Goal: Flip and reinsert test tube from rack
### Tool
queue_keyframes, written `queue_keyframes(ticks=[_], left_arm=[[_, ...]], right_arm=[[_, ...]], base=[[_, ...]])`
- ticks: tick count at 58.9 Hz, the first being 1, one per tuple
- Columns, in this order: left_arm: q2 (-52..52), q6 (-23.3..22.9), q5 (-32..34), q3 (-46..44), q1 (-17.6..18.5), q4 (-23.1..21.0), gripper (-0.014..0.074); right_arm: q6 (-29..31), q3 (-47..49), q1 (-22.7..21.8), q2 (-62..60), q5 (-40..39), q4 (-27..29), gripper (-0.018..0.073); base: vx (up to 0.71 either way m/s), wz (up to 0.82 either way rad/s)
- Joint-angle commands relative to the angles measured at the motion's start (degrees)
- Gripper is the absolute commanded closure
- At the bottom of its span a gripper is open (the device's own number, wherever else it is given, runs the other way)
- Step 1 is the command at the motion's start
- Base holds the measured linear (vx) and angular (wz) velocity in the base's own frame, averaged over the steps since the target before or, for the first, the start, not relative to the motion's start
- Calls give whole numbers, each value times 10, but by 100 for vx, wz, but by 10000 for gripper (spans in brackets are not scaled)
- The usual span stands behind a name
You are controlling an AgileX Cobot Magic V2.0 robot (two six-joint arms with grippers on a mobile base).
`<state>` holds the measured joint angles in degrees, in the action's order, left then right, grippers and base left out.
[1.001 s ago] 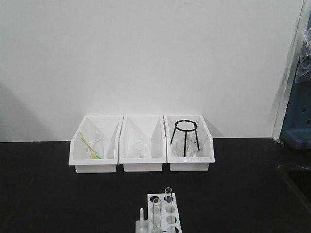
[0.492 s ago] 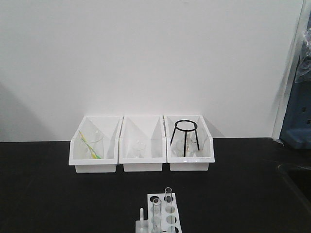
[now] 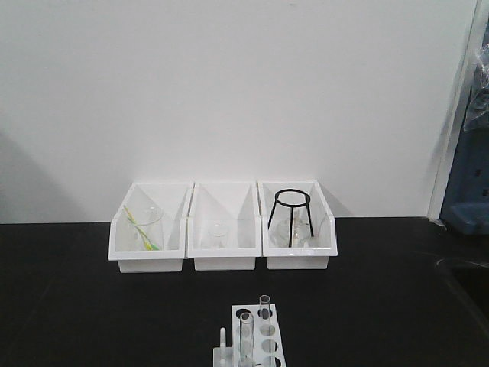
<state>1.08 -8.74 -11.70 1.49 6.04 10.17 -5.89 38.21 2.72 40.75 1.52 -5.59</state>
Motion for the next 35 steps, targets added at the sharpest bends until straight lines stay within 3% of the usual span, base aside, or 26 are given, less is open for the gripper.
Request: queue_keyframes(ticks=[1, 7, 14, 23, 35], left_arm=[[4, -5, 47, -2, 0, -3, 602], [4, -5, 47, -2, 0, -3, 602], [4, -5, 47, -2, 0, -3, 602], [4, -5, 47, -2, 0, -3, 602], [4, -5, 47, -2, 0, -3, 602]], right_arm=[[-1, 18, -4, 3, -68, 2, -22], [-2, -11, -2, 18, -128, 0, -10], [-3, -72, 29, 38, -208, -3, 9], [-4, -136, 108, 99, -294, -53, 27], [-2, -138, 200, 235, -426, -121, 32]], base=[[0, 0], [0, 0], [0, 0], [0, 0], [0, 0]])
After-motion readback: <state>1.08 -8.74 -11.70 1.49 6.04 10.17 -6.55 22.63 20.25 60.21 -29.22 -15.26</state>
